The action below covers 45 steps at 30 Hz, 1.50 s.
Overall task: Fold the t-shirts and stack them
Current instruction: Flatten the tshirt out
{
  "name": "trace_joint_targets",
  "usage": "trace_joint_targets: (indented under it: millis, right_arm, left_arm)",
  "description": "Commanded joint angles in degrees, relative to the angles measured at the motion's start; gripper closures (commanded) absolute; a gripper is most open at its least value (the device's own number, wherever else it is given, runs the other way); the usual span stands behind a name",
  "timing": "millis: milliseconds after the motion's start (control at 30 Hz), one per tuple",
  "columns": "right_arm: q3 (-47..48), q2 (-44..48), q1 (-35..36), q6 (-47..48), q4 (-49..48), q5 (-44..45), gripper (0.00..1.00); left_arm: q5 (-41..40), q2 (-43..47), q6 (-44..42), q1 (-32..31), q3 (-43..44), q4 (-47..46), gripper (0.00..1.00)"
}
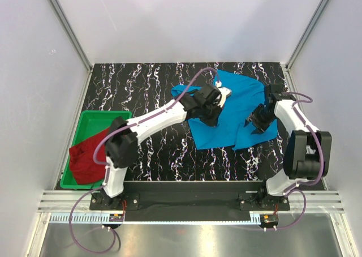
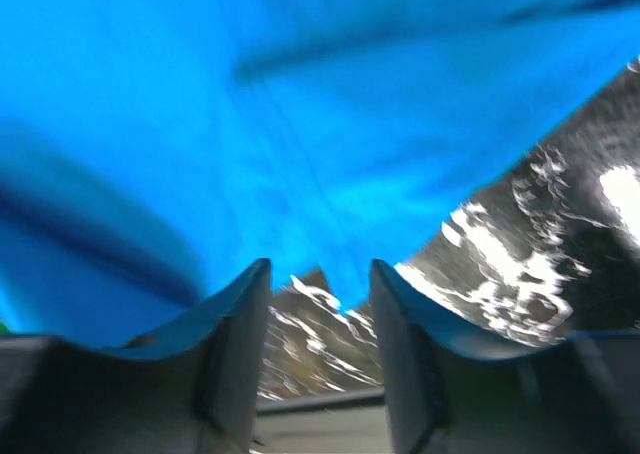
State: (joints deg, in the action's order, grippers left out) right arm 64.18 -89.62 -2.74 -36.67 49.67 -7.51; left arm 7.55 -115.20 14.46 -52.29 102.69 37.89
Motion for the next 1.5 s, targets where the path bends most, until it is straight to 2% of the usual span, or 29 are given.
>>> trace_joint_targets:
  millis: [0,33,67,267,500,733,1133,1467]
  right_arm:
    - [5.68,-3.97,0.02,-10.25,-1.33,4.43,0.51]
    - [6.56,-6.5,0.54,-11.92,-1.07,4.95,0.58]
    - [8.66,-7.66,0.98,-14.2,-0.46,5.31,0.6]
    - [19.89,-17.58,5.11,-23.68,6.03,13.13,0.6]
    - [21.6,-20.68,5.2,-31.35,11.23,16.38,0.63]
    - [21.69,-24.19,5.29,-38.12,12.82,14.72,0.62]
    - [29.5,-28.76,5.12,-41.38,16.68,16.65,0.6]
    - [27.84,-28.15,5.12,-43.14,17.92,16.03,0.59]
  left_arm:
    - [8.25,4.36,0.39,0.79,-4.42,-3.26,1.0]
    - [9.23,5.67,0.48,1.4,-5.22,-3.87,1.0]
    - [9.84,6.21,0.48,1.67,-6.79,-4.14,1.0]
    - [13.01,12.53,0.05,3.86,-14.17,-6.51,1.0]
    - [15.03,17.72,-2.06,6.67,-19.1,-7.12,1.0]
    - [18.99,23.96,-1.71,10.89,-26.83,-11.16,1.0]
    - [22.5,28.54,-3.56,15.38,-32.38,-12.58,1.0]
    - [25.84,28.8,-2.68,17.75,-33.79,-14.24,1.0]
